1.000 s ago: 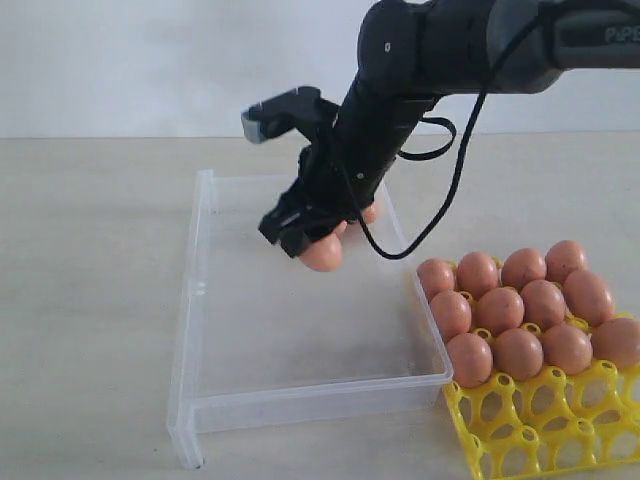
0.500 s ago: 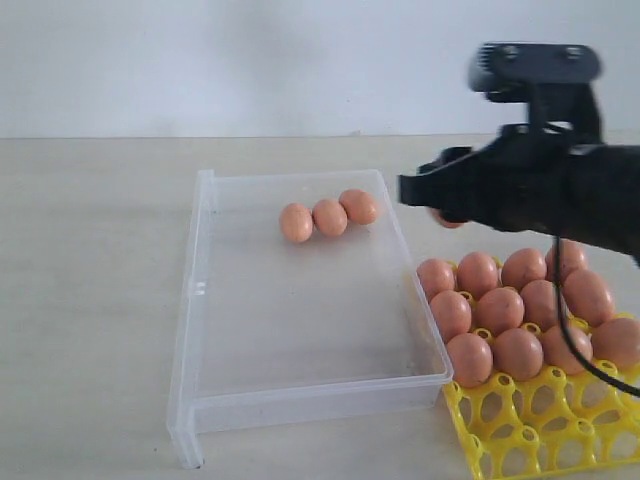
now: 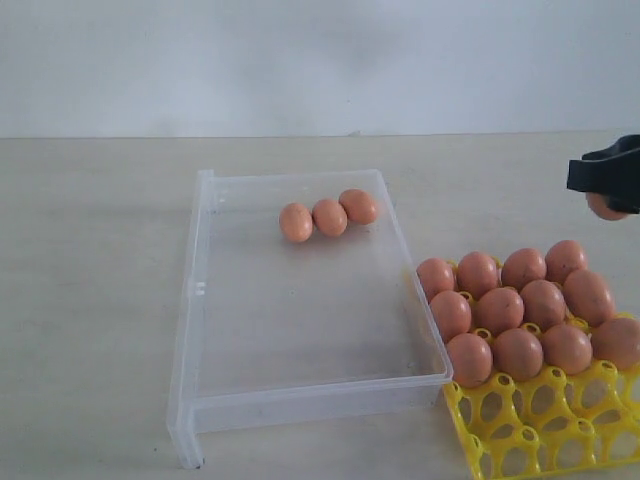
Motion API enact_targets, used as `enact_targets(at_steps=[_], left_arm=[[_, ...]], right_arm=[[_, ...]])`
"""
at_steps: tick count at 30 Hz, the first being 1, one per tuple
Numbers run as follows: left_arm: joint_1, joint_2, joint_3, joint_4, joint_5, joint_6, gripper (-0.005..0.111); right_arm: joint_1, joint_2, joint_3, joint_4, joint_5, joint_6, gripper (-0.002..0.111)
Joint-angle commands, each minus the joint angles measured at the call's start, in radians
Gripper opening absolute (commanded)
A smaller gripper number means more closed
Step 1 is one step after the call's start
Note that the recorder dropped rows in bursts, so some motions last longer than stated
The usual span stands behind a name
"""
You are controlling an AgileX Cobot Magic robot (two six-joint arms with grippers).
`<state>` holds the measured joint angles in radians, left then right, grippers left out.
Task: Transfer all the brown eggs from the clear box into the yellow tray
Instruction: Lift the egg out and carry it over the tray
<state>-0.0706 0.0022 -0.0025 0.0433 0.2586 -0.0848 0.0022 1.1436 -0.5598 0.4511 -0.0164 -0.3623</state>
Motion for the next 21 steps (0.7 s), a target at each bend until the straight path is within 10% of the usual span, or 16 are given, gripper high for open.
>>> enact_targets(at_steps=[1, 12, 17, 21], left_arm=[[0.003, -0.002, 0.003, -0.003, -0.004, 0.002, 0.004], [0.003, -0.002, 0.003, -0.003, -0.004, 0.002, 0.004], [0.003, -0.002, 0.003, -0.003, -0.004, 0.002, 0.004], [0.003, -0.002, 0.003, -0.003, -0.004, 0.002, 0.004]], right_arm=[[-0.004, -0.003, -0.063, -0.035, -0.121, -0.074, 0.0], [-0.004, 0.103, -0.262, 0.068, -0.382, 0.396, 0.0], [-0.004, 0.276, -0.421, -0.679, -0.34, 1.118, 0.0], [-0.033, 0.371, -0.5, -1.558, -0.708, 1.776, 0.0]])
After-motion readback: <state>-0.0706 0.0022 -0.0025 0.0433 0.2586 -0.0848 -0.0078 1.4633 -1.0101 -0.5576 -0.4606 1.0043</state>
